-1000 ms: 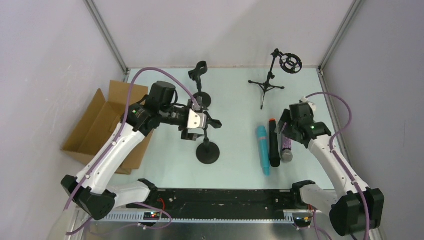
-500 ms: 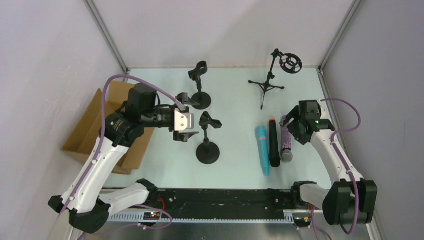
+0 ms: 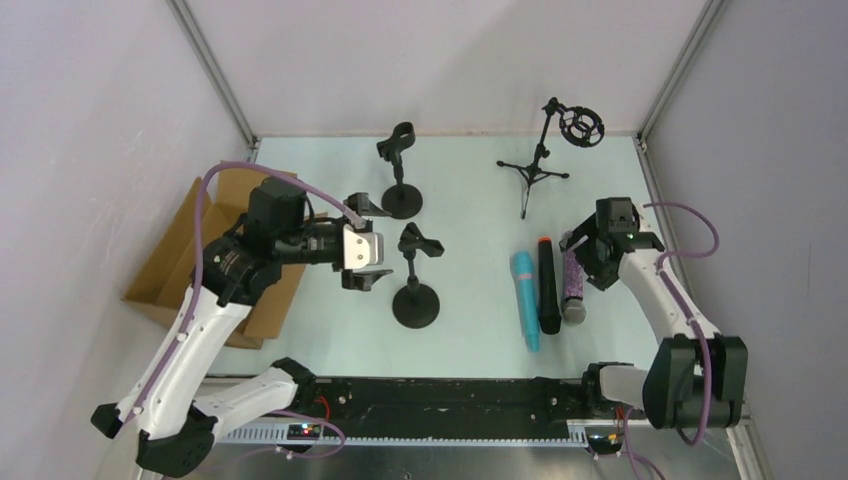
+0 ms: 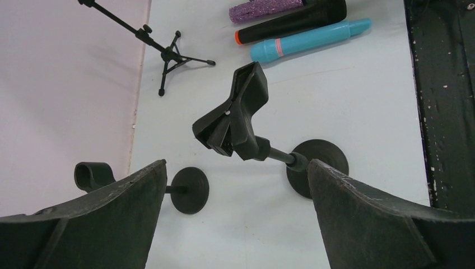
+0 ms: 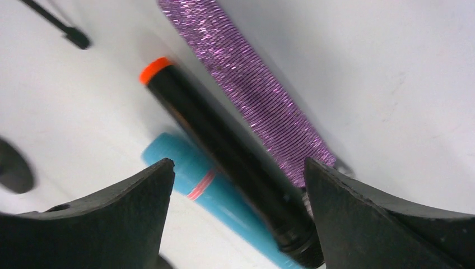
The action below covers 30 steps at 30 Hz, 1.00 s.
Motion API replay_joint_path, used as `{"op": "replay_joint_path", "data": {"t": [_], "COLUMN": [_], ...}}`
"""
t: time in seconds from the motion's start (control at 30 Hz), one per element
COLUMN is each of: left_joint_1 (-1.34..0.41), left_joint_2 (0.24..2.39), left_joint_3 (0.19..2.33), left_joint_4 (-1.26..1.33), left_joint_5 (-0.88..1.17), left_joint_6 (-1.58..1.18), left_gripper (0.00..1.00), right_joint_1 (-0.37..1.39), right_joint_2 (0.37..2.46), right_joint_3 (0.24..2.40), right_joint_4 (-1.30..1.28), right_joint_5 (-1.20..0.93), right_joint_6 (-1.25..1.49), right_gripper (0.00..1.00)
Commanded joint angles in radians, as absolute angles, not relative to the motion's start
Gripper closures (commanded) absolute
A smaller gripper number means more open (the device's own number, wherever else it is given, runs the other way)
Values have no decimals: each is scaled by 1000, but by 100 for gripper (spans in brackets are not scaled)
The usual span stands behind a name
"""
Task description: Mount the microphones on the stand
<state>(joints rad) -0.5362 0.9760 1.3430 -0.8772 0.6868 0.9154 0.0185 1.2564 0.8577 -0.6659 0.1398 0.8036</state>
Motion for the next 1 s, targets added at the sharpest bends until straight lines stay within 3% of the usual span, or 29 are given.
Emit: {"op": "replay_joint_path", "data": {"t": [0.0,0.13,0.53,0.77,0.97], "left_joint_1": [-531,-531,-530,-530,-530], "left_joint_2": [957,947,910,895,879], "left_joint_3": [1327,1316,1293,1286,1267], "left_joint_4": [-863,-863,-864,-863,-863], "left_joint_5": [693,695,707,710,712], "left_joint_6": [911,912,912,913,922], "left_gripper": [0,0,0,0,0], "right_joint_1": [15,12,-6,46,-42], "right_joint_2": [1158,1113,1128,1120,1091], "right_joint_3": [879,807,597,595,597], "right_joint_4": [-681,-585,-499,-554,-605], "right_joint_5": [57,-18,30,145,214], "right_joint_6": [990,1193,1565,1690,1676], "right_gripper": [9,6,4,5,1]}}
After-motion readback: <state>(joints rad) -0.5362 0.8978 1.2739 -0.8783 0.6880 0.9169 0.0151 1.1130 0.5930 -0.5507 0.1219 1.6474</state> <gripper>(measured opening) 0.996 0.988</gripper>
